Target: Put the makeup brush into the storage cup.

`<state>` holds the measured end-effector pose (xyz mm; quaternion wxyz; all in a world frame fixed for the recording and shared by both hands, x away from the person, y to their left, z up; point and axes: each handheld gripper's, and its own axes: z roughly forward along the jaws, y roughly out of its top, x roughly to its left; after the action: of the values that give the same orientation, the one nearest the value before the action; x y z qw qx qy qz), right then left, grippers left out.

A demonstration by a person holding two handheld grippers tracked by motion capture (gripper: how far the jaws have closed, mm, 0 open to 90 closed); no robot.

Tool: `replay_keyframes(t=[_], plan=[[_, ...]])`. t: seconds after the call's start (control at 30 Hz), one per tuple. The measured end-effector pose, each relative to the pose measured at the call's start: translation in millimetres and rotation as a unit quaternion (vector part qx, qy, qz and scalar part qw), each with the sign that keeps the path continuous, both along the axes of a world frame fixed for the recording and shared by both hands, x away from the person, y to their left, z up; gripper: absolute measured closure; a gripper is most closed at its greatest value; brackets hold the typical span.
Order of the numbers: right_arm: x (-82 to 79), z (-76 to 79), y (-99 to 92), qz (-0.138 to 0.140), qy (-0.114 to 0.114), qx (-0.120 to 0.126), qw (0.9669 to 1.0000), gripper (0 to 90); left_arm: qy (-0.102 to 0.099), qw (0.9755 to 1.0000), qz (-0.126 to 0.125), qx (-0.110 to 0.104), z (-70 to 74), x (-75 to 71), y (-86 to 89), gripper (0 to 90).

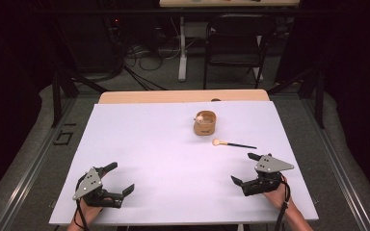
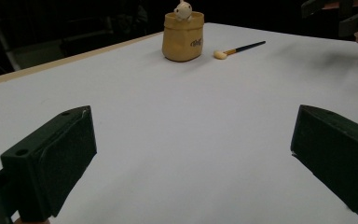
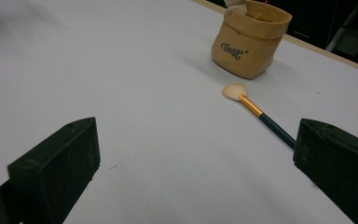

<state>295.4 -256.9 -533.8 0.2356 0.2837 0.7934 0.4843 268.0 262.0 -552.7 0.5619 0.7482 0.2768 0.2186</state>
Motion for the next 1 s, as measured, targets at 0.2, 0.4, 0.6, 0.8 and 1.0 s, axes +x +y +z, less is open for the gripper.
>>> replay_keyframes(t=[0.2,0.4,0.6,0.8,1.0], plan=[[4.5,1.8,-2.8,-0.011,-0.014,0.013,0.9998,0.4,0.000,1.0000,0.000,-0.001,0.0,0.2,0.0,0.0],[12.9,3.0,-4.0,-0.014,-0.013,0.016,0.9997,0.8,0.002,1.0000,-0.008,-0.003,-0.5,1.2,-0.5,0.0],[22.2,4.0,-5.3,-0.017,-0.011,0.016,0.9997,0.9,0.002,1.0000,-0.008,-0.003,-0.5,1.2,-0.4,0.0],[29.3,6.2,-6.4,-0.016,-0.007,0.014,0.9998,0.9,0.002,1.0000,-0.008,-0.003,-0.4,1.2,-0.2,0.0],[35.2,8.8,-7.5,-0.016,-0.005,0.009,0.9998,0.9,0.002,1.0000,-0.009,-0.002,-0.4,1.1,-0.4,0.1]])
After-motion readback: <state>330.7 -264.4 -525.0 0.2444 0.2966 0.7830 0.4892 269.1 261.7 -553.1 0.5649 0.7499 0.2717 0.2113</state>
